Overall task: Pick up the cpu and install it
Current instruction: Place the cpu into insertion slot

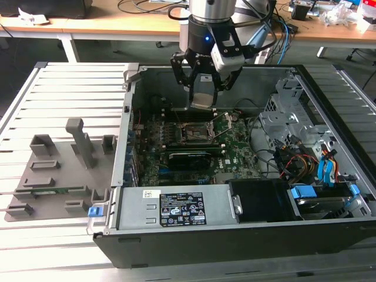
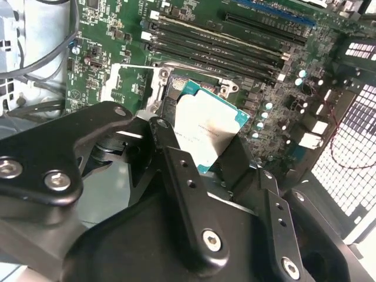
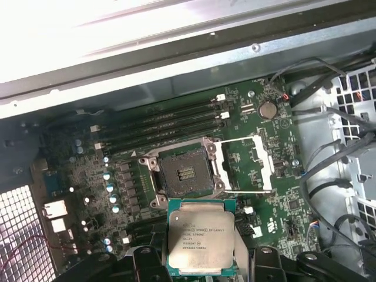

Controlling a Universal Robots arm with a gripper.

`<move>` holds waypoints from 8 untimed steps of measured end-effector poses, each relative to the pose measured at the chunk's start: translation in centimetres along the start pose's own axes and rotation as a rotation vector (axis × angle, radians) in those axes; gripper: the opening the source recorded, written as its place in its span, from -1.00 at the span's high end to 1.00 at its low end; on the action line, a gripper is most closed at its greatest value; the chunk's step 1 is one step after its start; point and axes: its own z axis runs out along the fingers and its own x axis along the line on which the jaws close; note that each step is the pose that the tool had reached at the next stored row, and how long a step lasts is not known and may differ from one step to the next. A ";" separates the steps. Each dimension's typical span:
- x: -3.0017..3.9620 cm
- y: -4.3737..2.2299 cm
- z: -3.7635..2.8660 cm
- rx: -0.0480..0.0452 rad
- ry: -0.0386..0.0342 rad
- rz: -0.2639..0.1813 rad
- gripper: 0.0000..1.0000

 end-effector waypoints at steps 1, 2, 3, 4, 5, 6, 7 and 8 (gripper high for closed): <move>0.00 0.00 0.00 0.0001 0.0002 0.006 -0.08; 0.00 0.00 0.00 0.0004 0.0007 0.014 -0.08; 0.00 0.00 0.00 0.0008 0.0013 0.028 -0.08; 0.00 0.00 0.00 0.0012 0.0018 0.038 -0.08; 0.00 0.00 0.00 0.0018 0.0025 0.054 -0.08; 0.00 0.00 0.00 0.0021 0.0028 0.061 -0.08; 0.00 0.00 0.00 0.0022 0.0031 0.066 -0.08; 0.00 0.00 0.01 0.0025 0.0036 0.077 -0.08</move>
